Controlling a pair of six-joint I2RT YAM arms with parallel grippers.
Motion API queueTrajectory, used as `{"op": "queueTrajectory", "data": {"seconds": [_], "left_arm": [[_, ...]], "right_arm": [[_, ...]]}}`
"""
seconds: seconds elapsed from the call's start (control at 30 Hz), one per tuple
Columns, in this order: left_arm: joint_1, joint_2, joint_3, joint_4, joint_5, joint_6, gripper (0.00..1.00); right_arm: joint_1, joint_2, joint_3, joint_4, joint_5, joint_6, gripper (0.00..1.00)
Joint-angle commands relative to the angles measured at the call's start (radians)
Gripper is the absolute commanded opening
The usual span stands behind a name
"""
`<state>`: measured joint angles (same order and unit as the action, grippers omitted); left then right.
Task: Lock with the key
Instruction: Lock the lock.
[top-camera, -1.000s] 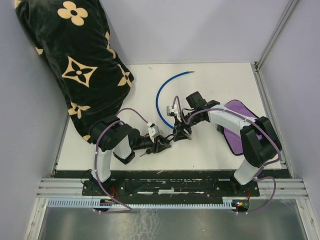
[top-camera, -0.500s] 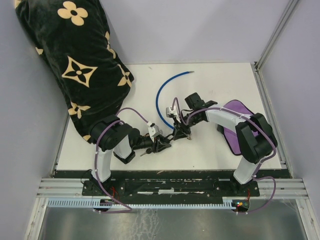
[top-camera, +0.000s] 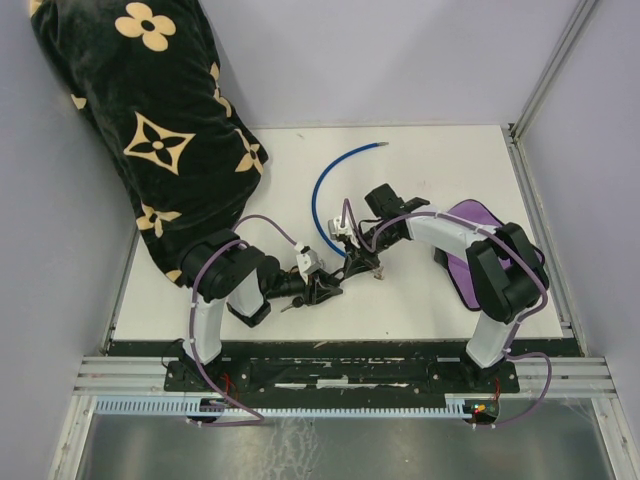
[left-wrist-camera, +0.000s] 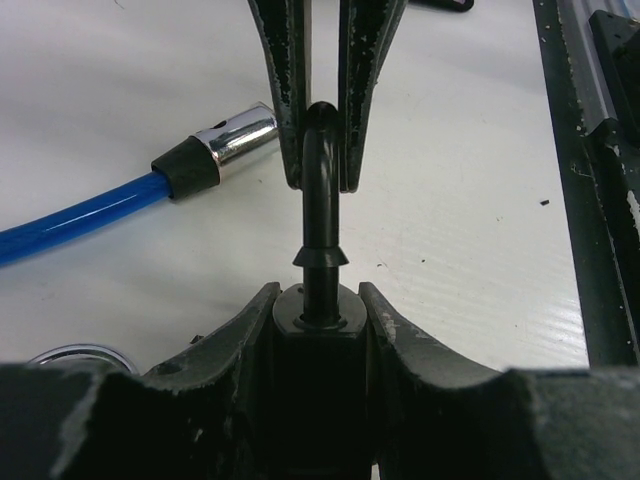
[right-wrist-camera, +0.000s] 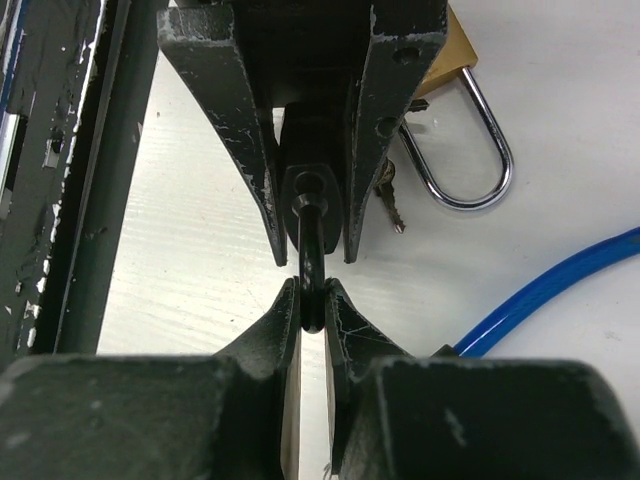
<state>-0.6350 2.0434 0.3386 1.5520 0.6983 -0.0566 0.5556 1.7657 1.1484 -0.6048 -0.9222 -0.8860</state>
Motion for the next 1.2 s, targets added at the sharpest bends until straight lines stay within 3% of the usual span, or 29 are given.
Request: {"op": "queueTrajectory", "data": {"seconds": [0.0,0.33,0.7,0.8,1.17], "left_arm": [[0.01,0.056,-0.009,0.178,-0.027,0.021,0.03],[0.008,0.058,-0.005,0.177,-0.01,0.016,0.03],[0.009,0.071,0.008,0.177,-0.003,0.013,0.03],[0.009,0.079,0.013,0.177,0.001,0.008,0.03],[0.009,0.092,0.016,0.178,0.0,0.008,0.03]], "right_arm": [[0.029,0.036,0.075,-0.081,-0.053,-0.11,0.02],[0.074,0.06,0.044,-0.024,-0.051,-0.112,0.02],[0.148,0.079,-0.035,0.173,-0.065,0.055,0.02],[0.179,0.061,-0.086,0.298,-0.062,0.146,0.02],[0.304,0.081,-0.107,0.349,-0.059,0.233,0.02]]}}
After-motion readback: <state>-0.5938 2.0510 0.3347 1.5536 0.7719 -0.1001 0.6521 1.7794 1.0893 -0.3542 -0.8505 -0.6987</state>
